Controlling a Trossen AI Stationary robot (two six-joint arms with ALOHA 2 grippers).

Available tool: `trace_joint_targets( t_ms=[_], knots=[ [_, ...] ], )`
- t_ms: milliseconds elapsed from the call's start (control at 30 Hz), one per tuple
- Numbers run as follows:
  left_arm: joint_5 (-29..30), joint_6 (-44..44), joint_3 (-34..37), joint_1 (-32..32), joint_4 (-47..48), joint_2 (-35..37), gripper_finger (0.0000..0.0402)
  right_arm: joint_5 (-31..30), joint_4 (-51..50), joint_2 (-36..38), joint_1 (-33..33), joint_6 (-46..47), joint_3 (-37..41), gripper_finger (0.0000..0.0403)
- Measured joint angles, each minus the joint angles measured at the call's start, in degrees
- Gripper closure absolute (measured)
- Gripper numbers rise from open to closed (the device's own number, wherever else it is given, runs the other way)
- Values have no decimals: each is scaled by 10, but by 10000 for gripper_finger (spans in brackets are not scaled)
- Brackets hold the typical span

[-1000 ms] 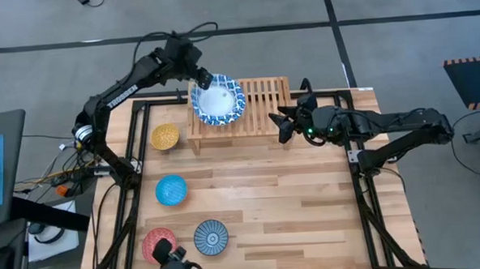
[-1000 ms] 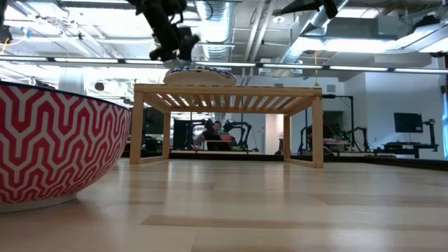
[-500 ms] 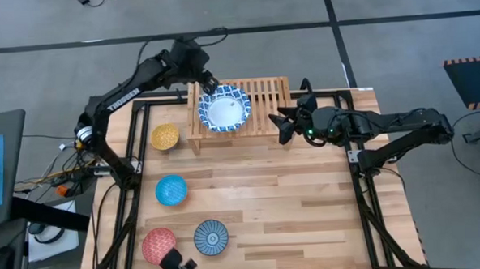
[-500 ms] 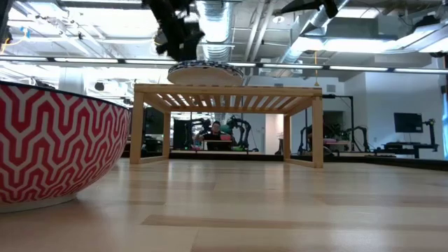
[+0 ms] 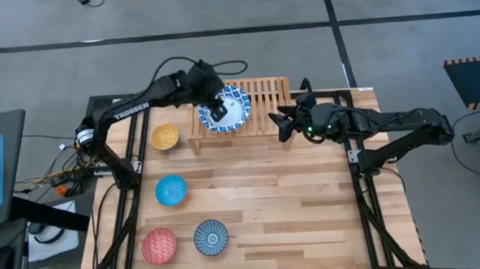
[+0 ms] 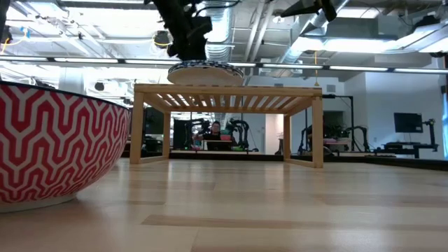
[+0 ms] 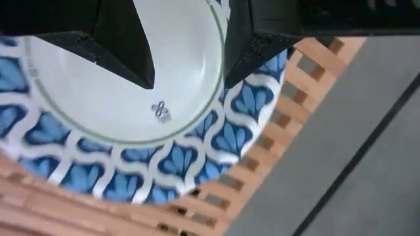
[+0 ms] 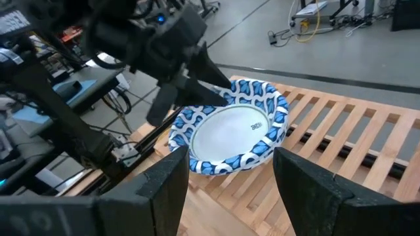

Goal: Place and stack bowls onto a shelf
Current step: Stack the white patterned bowl on top of the other white patterned bowl on the shelf, then put the red blue patterned bowl on the shelf

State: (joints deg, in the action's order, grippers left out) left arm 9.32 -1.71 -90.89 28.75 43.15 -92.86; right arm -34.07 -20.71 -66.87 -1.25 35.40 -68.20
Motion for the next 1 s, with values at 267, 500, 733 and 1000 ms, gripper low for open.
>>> trace_joint_targets(
  t_ms=[267, 500, 733, 1000],
  knots=[
    [12, 1, 72, 16, 8, -1, 233, 13, 1, 0, 2, 0, 0, 158],
    [47, -10, 65, 46, 29, 0, 233, 20, 1, 0, 2, 0, 0, 158],
    [47, -11, 10, 50, 54, 5, 233, 25, 0, 0, 2, -4, 0, 158],
    [50, 61, -35, 33, 71, 74, 233, 64, -36, 0, 30, -13, 1, 158]
  ],
)
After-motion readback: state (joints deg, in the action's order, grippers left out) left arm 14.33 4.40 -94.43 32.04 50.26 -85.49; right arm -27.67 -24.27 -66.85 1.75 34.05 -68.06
